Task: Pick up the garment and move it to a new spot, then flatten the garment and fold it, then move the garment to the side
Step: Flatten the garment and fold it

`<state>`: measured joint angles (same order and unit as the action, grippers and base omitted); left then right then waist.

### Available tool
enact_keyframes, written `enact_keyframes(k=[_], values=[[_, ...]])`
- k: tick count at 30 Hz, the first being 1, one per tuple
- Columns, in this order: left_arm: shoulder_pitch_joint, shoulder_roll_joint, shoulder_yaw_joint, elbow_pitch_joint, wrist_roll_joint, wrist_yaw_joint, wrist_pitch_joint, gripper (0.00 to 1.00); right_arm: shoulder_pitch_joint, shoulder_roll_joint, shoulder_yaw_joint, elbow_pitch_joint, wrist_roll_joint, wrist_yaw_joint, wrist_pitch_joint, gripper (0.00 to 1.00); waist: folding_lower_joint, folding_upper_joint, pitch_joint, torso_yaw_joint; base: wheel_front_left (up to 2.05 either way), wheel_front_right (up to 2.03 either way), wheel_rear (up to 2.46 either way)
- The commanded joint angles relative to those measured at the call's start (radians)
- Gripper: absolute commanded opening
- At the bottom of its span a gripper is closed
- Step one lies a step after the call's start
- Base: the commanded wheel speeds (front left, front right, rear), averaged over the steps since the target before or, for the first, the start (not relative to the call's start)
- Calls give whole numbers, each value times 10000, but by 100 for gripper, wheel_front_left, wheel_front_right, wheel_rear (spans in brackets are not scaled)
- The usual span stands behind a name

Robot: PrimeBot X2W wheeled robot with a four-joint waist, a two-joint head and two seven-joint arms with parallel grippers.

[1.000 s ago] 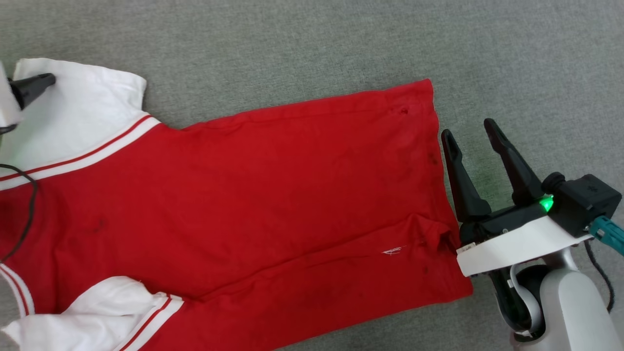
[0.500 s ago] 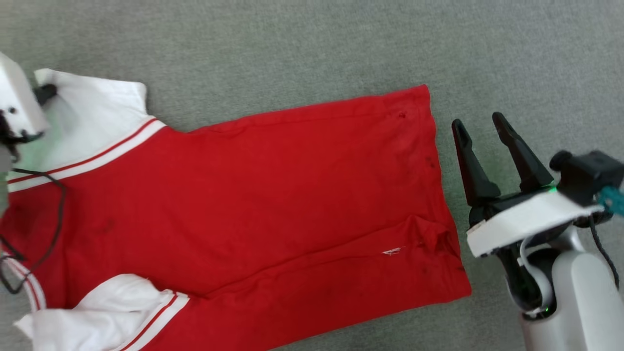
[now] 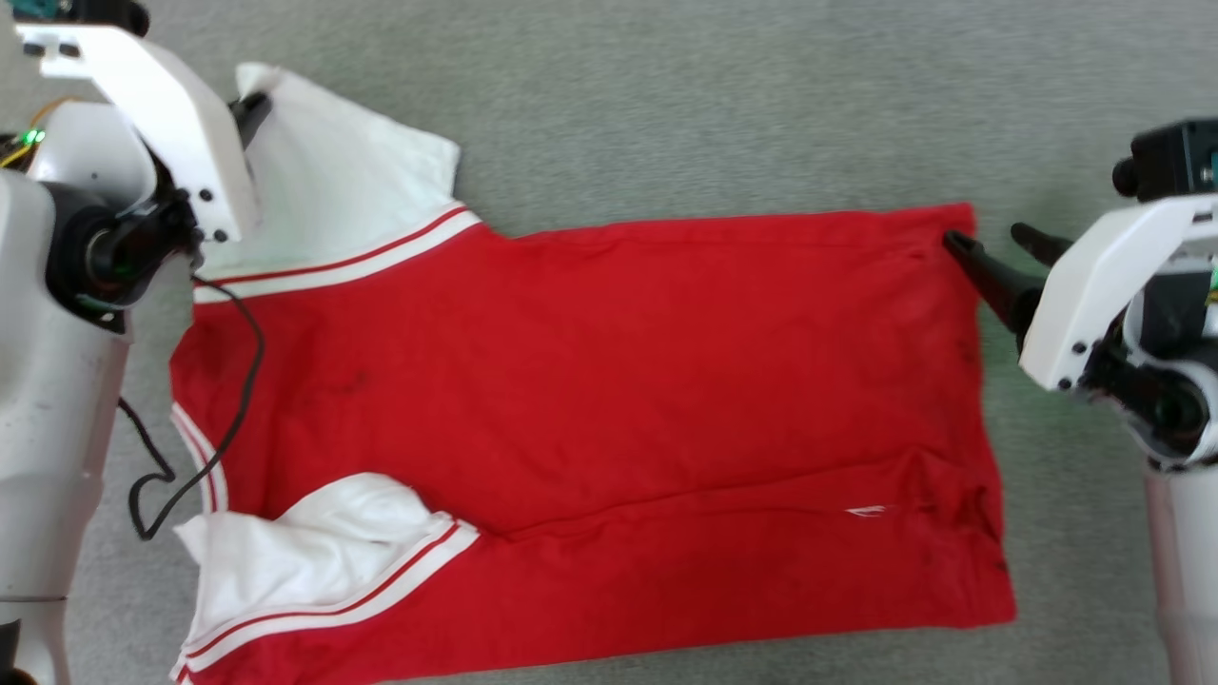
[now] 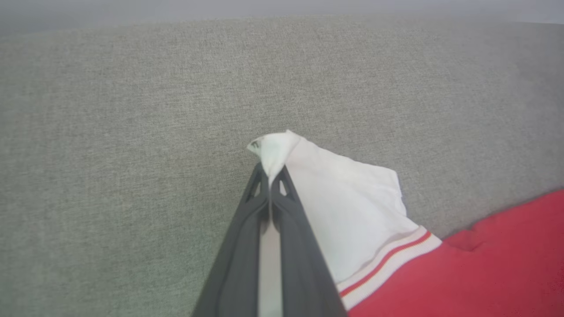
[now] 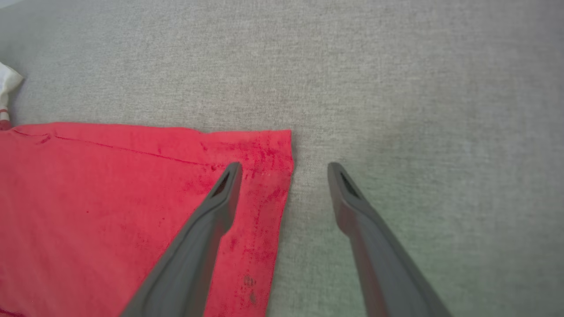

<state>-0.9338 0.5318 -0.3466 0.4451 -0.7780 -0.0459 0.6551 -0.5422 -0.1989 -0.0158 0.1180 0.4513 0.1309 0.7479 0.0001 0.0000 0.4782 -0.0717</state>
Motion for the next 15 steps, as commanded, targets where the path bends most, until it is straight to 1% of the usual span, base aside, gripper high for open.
enact_keyframes(k=[1,6,8,12,13,14,15], values=[[-160,-87,-46,-128,60,-51,-135,0,-259,-87,-22,134,-47,-4,305,100,-1,0,218,350,0,0,0],[-191,-371,-186,-539,134,-101,-473,0,-937,-137,-138,689,-277,-4,1280,100,-1,0,499,810,0,0,0],[-125,-416,-236,-627,176,-131,-579,0,-962,-73,-138,1051,-377,-4,1699,100,-1,0,558,917,0,0,0],[-37,-329,-331,-774,376,-136,-846,0,-935,111,-106,1673,-552,-4,2567,100,-1,0,625,1035,0,0,0],[-6,-335,-332,-787,388,-126,-901,0,-920,135,-92,1753,-596,-4,2714,40,-1,0,636,1062,0,0,0],[24,-345,-332,-793,389,-130,-961,0,-925,186,-120,1786,-602,-4,2810,1,-1,0,640,1088,0,0,0],[32,-343,-325,-794,408,-124,-1014,0,-969,201,-125,1760,-631,-3,2842,0,-1,0,640,1110,0,0,0]])
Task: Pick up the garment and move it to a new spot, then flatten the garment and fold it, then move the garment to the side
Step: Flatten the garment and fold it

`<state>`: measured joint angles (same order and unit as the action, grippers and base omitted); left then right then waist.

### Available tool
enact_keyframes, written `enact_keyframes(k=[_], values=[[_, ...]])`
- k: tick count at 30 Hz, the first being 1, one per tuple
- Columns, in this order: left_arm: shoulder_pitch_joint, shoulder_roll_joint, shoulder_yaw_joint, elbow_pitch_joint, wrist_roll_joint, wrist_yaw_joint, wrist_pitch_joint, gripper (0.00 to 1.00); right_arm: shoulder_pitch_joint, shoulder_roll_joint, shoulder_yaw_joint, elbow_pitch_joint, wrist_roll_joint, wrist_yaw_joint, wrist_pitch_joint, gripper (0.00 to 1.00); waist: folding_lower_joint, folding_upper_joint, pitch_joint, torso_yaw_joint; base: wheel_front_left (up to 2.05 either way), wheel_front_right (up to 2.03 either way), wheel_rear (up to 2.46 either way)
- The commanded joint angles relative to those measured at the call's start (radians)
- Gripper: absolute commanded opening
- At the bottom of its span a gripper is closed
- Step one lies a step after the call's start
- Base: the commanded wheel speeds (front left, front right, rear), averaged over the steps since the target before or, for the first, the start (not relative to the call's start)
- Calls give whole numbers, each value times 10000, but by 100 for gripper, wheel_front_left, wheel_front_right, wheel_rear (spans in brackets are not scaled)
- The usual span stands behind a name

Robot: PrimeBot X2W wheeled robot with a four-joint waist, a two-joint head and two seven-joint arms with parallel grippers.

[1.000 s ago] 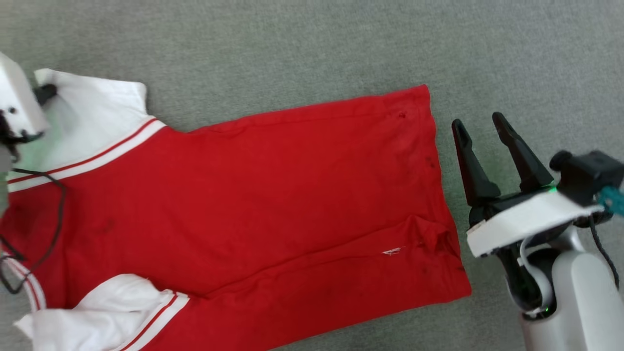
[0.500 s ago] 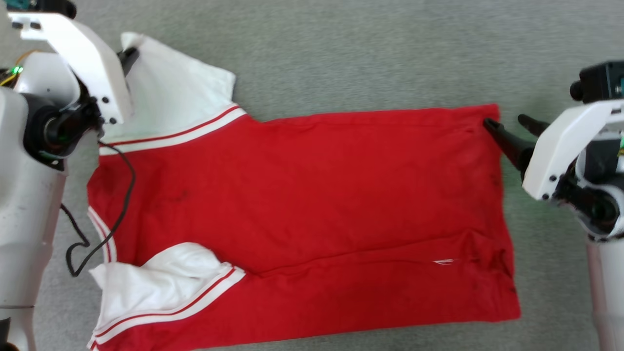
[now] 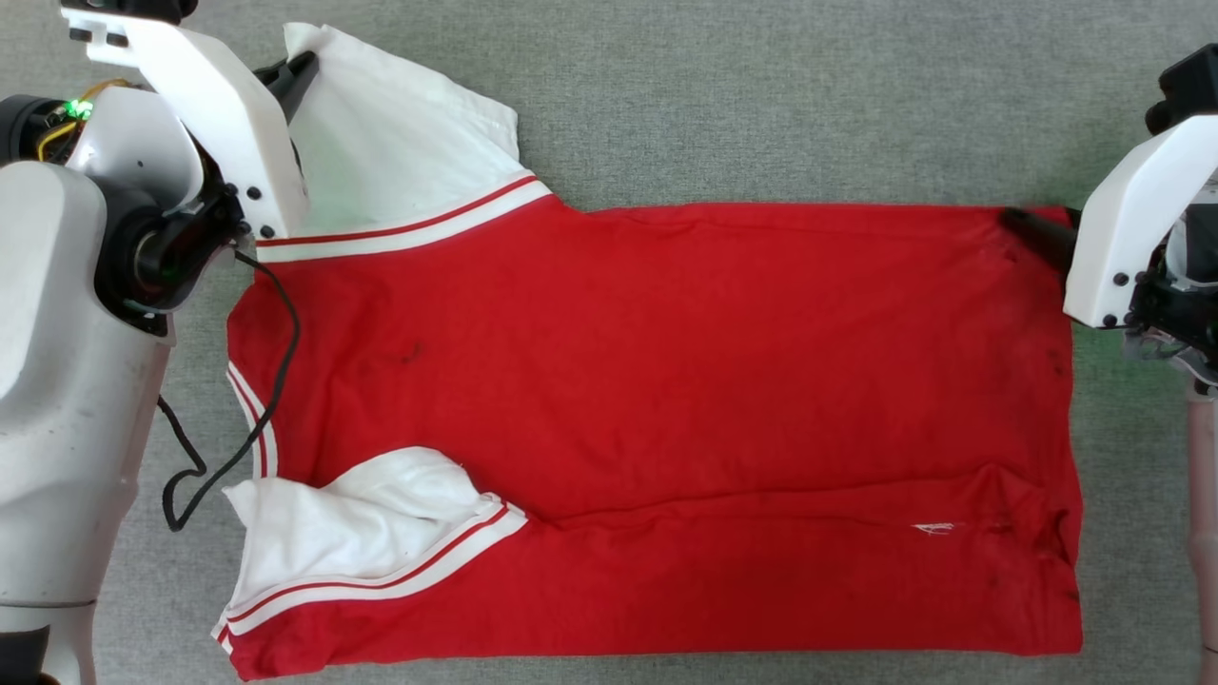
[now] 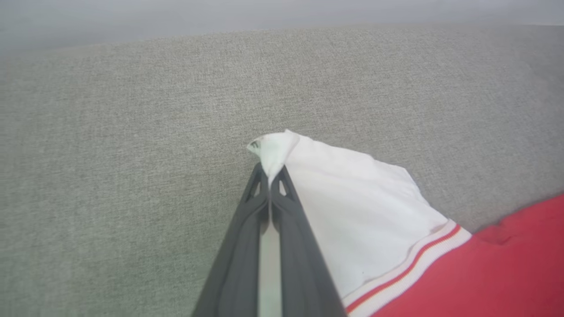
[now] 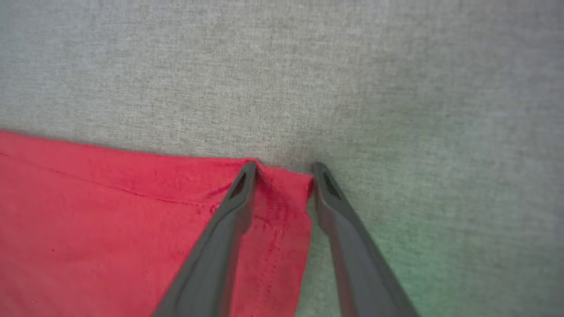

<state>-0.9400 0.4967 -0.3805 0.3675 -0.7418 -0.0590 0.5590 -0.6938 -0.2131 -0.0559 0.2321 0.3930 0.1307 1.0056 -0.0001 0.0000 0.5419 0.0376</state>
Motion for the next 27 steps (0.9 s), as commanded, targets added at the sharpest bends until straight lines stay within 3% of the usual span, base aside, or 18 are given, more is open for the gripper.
enact_keyframes(k=[1,9,15,22,27], values=[[119,-1,27,-11,51,9,-127,0,460,313,296,543,-81,-1,237,0,1,0,-11,34,0,0,0],[913,152,220,-10,17,-63,-1100,0,413,-96,269,-304,-180,-2,-404,0,1,0,-1001,54,0,0,0],[2424,456,505,-601,-194,125,-1720,0,1465,-352,216,-1120,-175,-2,-636,0,1,0,-2154,55,0,0,0],[5231,548,791,-1703,-621,885,-2071,0,3462,-82,-173,-1800,25,-2,-914,0,1,0,-3325,-4,0,0,0],[7325,238,808,-2151,-1110,1420,-2153,0,4880,300,-468,-1868,233,-2,-1273,0,1,0,-3824,-41,0,0,0]])
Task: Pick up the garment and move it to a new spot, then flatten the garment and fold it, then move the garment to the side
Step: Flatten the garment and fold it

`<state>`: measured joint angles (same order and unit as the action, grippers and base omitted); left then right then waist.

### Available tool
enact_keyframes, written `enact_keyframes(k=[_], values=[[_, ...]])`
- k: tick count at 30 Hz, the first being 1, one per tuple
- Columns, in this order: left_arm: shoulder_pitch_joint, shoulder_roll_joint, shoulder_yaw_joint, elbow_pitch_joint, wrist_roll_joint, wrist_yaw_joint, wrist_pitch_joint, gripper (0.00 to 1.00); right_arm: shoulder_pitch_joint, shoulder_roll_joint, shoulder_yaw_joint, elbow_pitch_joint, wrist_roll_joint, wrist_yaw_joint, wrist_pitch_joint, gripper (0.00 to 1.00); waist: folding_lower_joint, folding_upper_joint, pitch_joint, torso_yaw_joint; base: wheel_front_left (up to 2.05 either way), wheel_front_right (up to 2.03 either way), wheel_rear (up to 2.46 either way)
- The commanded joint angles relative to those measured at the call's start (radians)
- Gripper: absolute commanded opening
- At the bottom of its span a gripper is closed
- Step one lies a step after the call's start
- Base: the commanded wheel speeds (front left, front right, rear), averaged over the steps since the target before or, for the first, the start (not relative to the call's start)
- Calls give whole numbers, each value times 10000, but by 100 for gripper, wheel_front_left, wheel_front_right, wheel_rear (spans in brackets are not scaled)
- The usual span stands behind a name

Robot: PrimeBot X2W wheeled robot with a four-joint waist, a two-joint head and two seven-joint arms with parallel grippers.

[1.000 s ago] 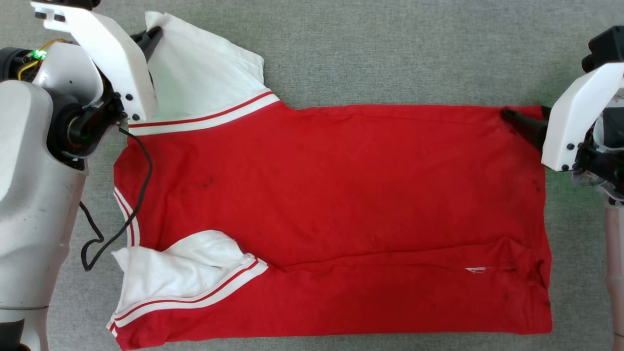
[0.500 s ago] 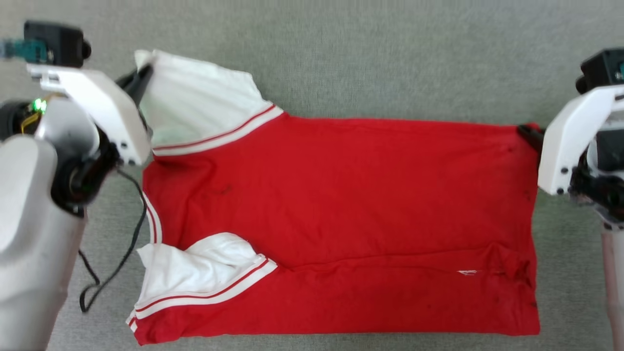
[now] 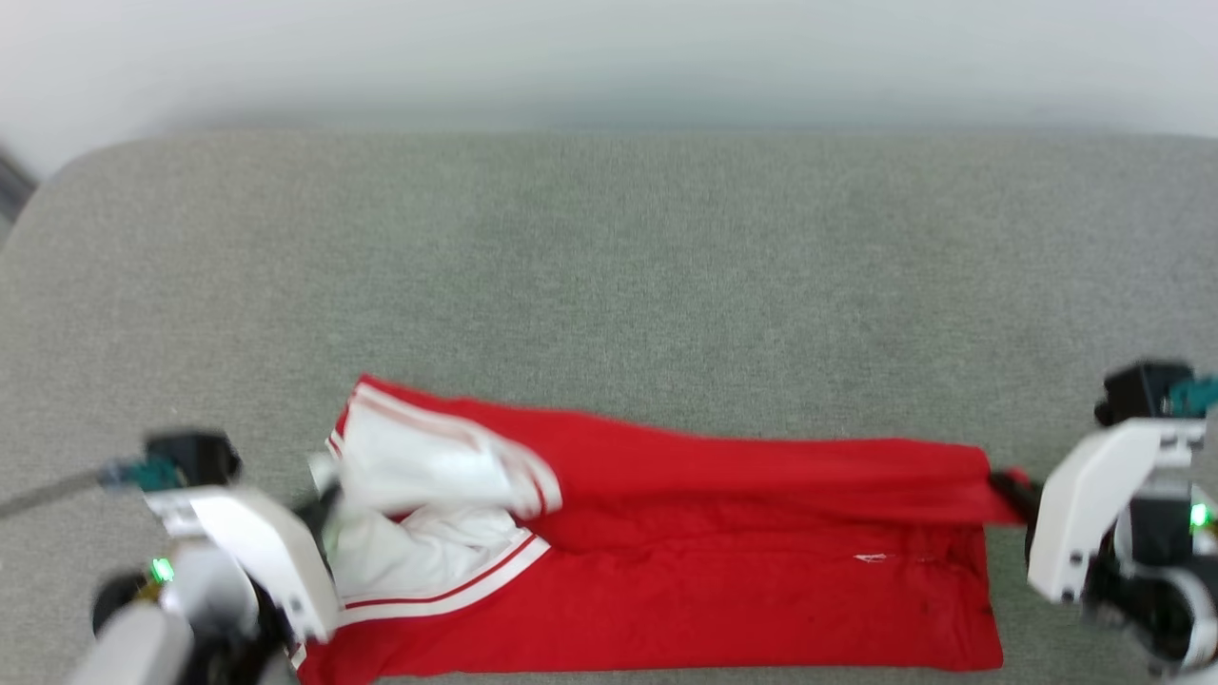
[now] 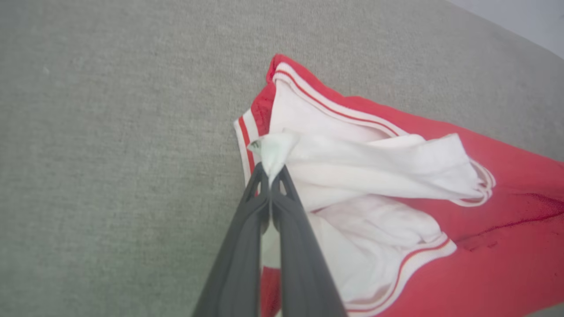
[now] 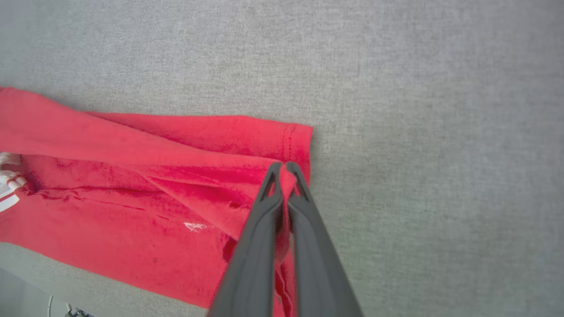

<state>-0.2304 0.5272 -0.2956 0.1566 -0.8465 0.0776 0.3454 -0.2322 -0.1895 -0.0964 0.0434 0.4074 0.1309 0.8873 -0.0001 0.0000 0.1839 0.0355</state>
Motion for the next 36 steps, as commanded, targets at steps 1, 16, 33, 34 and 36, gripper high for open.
enact_keyframes(k=[1,16,33,34,36], values=[[501,-108,-103,-28,-53,138,-8,0,508,126,-119,35,68,-4,-226,0,1,0,-286,3,0,0,0],[1919,-1006,0,253,497,606,-2558,100,2697,686,-159,-430,90,-4,-2558,100,1,0,-1228,-196,0,0,0],[1292,-1238,-480,-1848,3204,1443,-5651,100,1912,552,-1451,-1273,-384,-4,283,100,1,0,-1091,289,0,0,0],[1221,-1270,-513,-1978,3297,1474,-5717,100,1837,607,-1461,-1273,-440,-4,457,100,1,0,-911,383,0,0,0],[1097,-1316,-533,-2148,3460,1492,-5811,100,1625,646,-1435,-1127,-583,-4,665,100,1,0,-588,548,0,0,0]])
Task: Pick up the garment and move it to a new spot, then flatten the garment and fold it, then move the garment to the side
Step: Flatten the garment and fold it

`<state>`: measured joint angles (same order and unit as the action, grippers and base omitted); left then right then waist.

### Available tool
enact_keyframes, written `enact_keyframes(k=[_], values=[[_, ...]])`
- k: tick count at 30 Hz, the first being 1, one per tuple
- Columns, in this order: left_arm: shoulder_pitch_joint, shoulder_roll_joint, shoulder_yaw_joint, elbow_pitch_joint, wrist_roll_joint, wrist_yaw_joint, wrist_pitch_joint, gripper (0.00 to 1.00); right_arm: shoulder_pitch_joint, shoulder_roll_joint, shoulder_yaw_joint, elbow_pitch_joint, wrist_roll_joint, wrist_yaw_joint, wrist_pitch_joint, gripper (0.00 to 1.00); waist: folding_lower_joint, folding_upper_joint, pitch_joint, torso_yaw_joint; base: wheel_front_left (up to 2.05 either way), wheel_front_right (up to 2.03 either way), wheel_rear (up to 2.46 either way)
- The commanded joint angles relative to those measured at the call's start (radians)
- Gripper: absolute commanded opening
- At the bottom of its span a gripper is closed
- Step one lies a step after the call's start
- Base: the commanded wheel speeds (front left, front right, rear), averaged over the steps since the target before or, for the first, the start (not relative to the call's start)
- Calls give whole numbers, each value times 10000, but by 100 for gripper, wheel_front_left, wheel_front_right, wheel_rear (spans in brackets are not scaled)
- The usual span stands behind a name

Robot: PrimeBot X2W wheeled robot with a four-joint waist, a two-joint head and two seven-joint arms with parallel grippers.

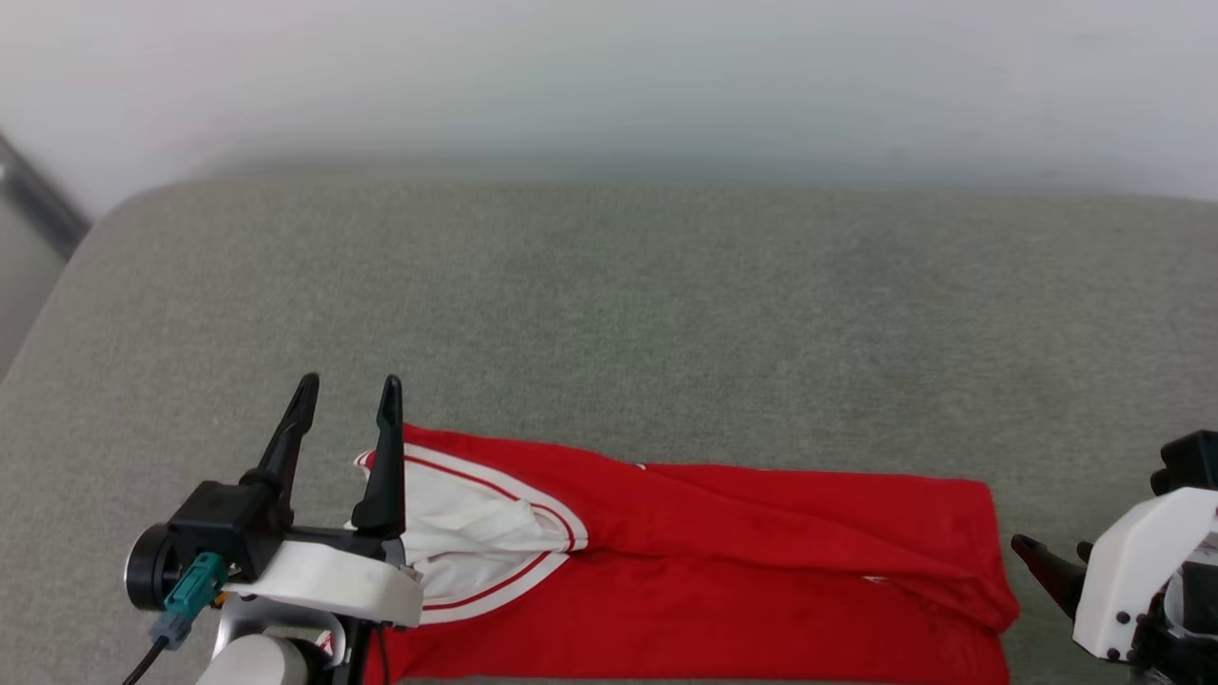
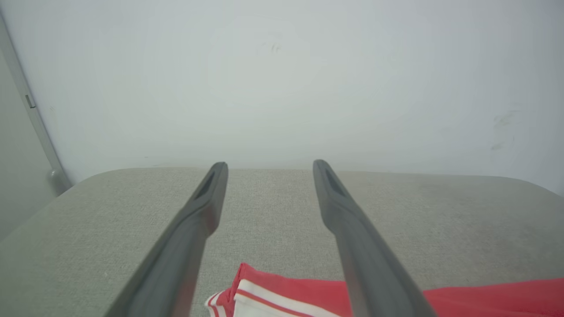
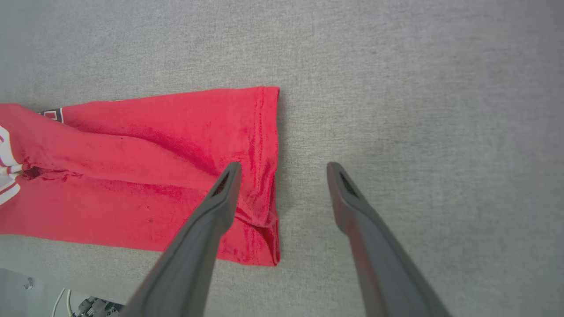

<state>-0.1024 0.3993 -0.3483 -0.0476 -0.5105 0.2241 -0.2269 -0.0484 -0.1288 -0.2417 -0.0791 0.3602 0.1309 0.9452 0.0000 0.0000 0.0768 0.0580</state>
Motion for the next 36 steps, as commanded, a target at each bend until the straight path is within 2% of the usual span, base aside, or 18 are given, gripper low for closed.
enact_keyframes(k=[1,6,12,13,14,15,26,30,36], values=[[-258,-44,-16,-151,181,17,-127,100,-314,69,30,233,-155,-4,151,100,0,0,619,402,0,0,0],[-514,-151,-69,-253,414,-70,-248,100,-636,321,143,1321,-196,-4,269,100,0,0,1083,801,0,0,0],[-466,-144,-117,-100,411,-105,-275,100,-465,637,590,2298,29,-3,610,100,0,0,1166,886,0,0,0],[-439,-140,-129,-70,404,-87,-265,100,-450,683,651,2389,115,-1,645,48,0,0,1130,873,0,0,0],[-401,-117,-144,-33,417,-78,-250,100,-477,718,696,2417,167,-1,588,12,0,0,1079,846,0,0,0],[-353,-96,-170,4,439,-68,-214,100,-505,714,743,2438,191,-1,582,0,0,0,1014,811,0,0,0],[175,70,-286,182,425,113,17,100,-882,-8,702,2107,263,-4,180,0,0,0,74,377,0,0,0],[351,146,-304,106,407,182,96,100,-736,-161,198,2027,174,-6,226,0,0,0,-179,168,0,0,0],[614,209,-329,-3,403,312,182,100,-504,-211,-1175,1736,-84,-4,452,0,0,0,-396,-156,0,0,0]])
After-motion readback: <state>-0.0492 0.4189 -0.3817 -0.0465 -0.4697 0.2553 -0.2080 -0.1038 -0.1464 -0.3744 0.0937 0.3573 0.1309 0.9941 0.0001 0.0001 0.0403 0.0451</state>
